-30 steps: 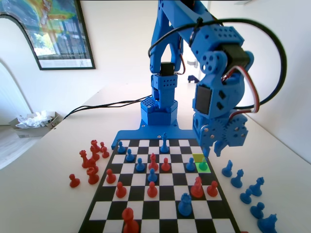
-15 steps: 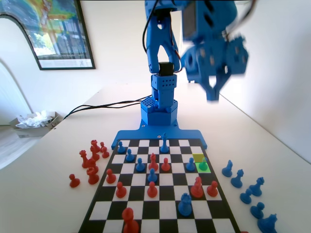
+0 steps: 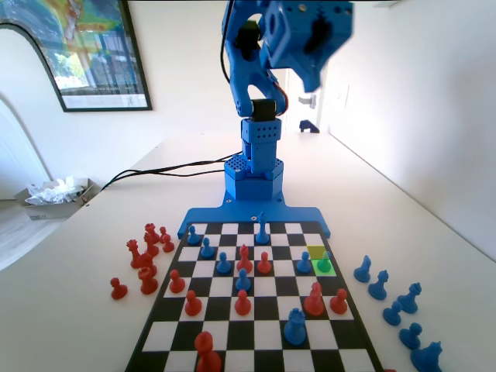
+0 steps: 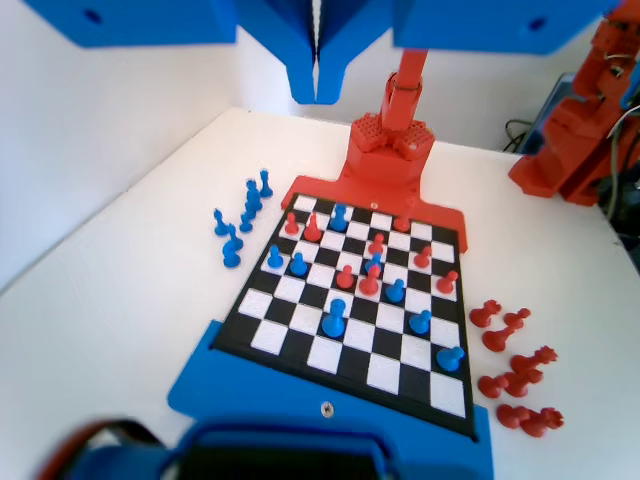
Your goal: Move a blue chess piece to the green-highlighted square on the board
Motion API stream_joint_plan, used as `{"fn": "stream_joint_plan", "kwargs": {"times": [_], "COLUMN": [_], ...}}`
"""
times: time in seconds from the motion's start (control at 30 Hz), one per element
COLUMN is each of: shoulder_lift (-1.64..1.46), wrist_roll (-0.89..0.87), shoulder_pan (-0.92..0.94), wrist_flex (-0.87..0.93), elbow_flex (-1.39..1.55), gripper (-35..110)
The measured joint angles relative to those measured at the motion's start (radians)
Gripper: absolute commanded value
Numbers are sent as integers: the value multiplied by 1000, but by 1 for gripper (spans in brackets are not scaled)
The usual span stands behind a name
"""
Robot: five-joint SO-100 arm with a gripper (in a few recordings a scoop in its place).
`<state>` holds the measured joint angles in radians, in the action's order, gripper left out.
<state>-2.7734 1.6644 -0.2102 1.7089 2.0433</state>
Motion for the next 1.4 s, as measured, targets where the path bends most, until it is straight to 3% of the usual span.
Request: {"fn": "stream_joint_plan", "kwargs": {"times": [0.27, 1.4], "shoulder_lift": [-92, -258], "wrist_roll": [38, 31], "shoulder_pan": [87, 239], "wrist_flex": [-77, -120], "elbow_flex": [129, 149], "gripper": [1, 1]}}
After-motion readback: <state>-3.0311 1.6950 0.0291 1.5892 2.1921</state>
